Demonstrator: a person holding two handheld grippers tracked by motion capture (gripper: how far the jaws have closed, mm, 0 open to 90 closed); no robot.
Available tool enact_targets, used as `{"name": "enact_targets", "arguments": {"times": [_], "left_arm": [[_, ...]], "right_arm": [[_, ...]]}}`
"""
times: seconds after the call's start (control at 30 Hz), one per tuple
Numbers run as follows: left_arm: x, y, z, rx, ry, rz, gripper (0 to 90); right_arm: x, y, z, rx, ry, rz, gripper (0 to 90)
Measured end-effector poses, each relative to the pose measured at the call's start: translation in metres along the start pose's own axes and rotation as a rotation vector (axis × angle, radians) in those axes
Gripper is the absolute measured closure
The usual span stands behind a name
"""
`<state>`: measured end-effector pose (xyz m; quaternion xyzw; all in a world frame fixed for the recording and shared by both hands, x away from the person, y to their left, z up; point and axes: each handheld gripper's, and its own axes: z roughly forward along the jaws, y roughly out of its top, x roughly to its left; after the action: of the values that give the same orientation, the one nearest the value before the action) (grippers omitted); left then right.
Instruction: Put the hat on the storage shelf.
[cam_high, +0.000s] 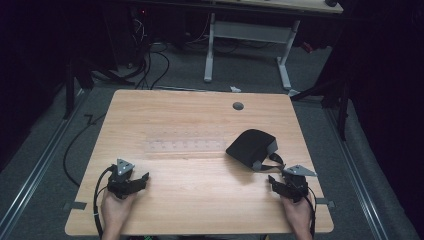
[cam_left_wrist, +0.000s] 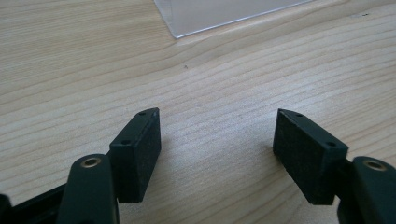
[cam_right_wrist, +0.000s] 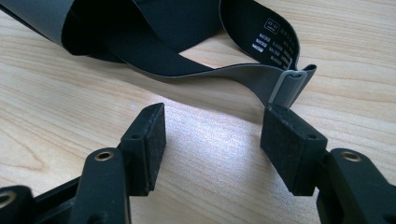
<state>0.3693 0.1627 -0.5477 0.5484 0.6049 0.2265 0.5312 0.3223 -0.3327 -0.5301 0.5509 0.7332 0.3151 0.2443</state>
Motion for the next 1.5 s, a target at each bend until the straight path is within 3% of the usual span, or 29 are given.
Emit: {"name": "enact_targets", "arguments": {"times": [0.57, 0.87, 1.23, 1.5], "left_arm": [[0.0, 0.0, 0.0, -0.001, 0.001, -0.001, 32.8], [0.0, 0.0, 0.0, -0.001, 0.001, -0.003, 32.8], [0.0, 0.0, 0.0, 0.0, 0.001, 0.0, 32.8], [0.0, 0.0, 0.0, 0.0, 0.001, 0.0, 32.8]], "right_arm": [[0.0, 0.0, 0.0, -0.002, -0.007, 0.008, 43.6], [-0.003, 0.0, -0.002, -0.003, -0.007, 0.037, 46.3], [-0.012, 0.006, -0.02, -0.065, 0.006, 0.074, 48.0], [-0.015, 0.019, -0.019, -0.086, 0.029, 0.088, 48.4]]}}
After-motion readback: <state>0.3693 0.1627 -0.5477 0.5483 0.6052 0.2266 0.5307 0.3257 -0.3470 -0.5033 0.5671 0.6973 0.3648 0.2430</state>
